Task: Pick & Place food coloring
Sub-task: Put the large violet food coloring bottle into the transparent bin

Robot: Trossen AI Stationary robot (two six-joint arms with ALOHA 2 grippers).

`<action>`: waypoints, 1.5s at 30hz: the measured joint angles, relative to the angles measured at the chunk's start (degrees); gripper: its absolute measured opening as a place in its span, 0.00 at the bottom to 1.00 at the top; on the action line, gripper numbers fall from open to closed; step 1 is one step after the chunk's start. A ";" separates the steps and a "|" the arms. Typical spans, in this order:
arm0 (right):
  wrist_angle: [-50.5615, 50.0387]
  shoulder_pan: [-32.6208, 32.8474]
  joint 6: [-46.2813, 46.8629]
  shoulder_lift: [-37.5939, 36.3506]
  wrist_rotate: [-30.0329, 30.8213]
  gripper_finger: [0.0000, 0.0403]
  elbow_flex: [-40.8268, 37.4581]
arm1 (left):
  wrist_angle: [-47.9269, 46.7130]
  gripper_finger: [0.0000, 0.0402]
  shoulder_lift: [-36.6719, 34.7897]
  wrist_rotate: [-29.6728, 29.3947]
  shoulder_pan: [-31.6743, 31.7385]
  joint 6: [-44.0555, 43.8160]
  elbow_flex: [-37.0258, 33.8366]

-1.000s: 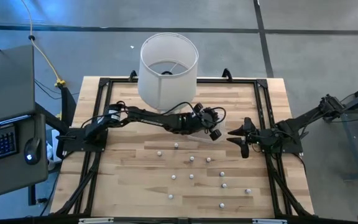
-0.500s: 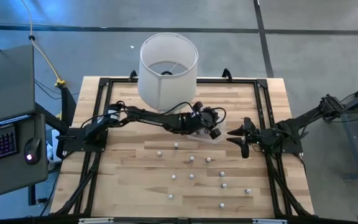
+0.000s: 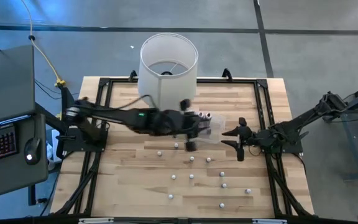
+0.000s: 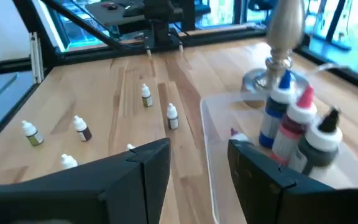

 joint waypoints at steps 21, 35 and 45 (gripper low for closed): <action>-11.20 -13.37 0.57 48.68 -4.52 0.35 33.17 | -40.16 0.26 -27.91 -23.81 -18.66 -33.03 -20.30; -47.99 -25.14 -5.10 62.28 -21.02 0.35 57.59 | -34.85 0.26 -31.89 -20.26 -19.34 -36.73 -30.73; -43.16 -28.45 -14.68 64.18 -26.87 0.35 56.15 | -34.97 0.26 -31.85 -19.83 -19.33 -36.65 -30.73</action>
